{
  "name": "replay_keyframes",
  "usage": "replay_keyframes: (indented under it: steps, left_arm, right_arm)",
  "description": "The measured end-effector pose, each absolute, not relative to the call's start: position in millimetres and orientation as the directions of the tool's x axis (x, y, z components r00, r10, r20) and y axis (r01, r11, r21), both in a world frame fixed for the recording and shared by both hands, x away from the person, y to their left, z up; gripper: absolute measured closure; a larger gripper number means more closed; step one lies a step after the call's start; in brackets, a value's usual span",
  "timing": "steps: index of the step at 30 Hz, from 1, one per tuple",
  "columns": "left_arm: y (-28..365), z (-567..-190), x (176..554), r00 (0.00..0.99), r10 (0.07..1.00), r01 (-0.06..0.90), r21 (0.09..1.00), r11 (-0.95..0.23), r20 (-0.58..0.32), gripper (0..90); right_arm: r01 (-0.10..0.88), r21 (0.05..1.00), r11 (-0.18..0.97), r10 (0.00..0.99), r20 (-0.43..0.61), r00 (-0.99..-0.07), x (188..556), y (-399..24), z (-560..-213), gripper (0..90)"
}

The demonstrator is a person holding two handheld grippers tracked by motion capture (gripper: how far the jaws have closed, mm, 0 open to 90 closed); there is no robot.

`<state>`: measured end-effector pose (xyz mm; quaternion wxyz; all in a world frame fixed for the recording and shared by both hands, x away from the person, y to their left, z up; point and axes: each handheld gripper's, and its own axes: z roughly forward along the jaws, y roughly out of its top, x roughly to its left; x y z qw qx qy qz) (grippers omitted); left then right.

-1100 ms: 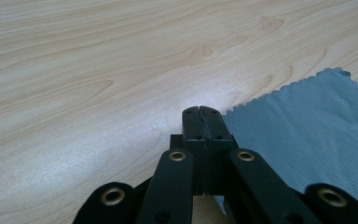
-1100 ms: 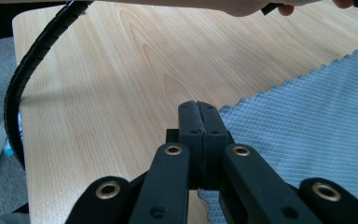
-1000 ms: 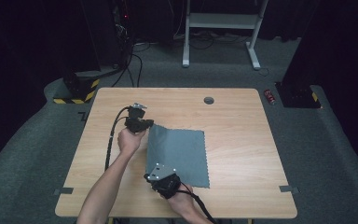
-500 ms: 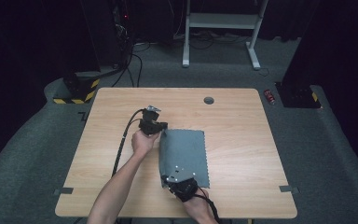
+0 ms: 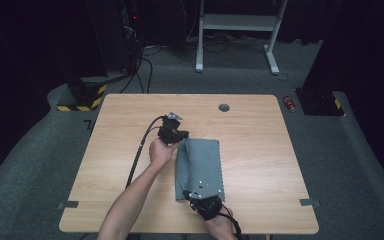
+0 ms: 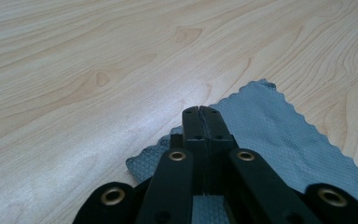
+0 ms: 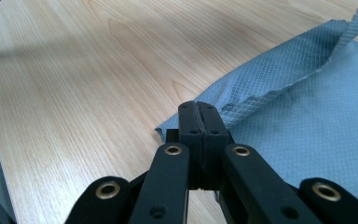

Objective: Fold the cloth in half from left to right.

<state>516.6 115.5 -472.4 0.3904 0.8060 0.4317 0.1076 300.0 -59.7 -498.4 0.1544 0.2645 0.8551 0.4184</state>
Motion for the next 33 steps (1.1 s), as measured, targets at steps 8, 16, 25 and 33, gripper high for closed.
replay_keyframes:
  steps: [8,16,25,33]
  left_arm:
    - [111,-473,519,0.603,0.778,0.616,0.724,-0.312,-0.178,90.0]
    - [94,-467,522,0.630,0.759,0.597,0.728,-0.337,-0.165,90.0]
    - [76,-468,523,0.644,0.748,0.585,0.733,-0.346,-0.162,90.0]
    - [53,-474,527,0.664,0.733,0.575,0.726,-0.376,-0.147,90.0]
  right_arm:
    - [0.339,0.796,0.501,0.609,-0.045,-0.792,299,-74,-497,90.0]
    - [0.353,0.798,0.487,0.632,-0.043,-0.774,296,-87,-498,90.0]
    - [0.380,0.800,0.465,0.664,-0.031,-0.747,295,-104,-501,90.0]
    - [0.418,0.802,0.427,0.699,0.001,-0.715,293,-121,-508,90.0]
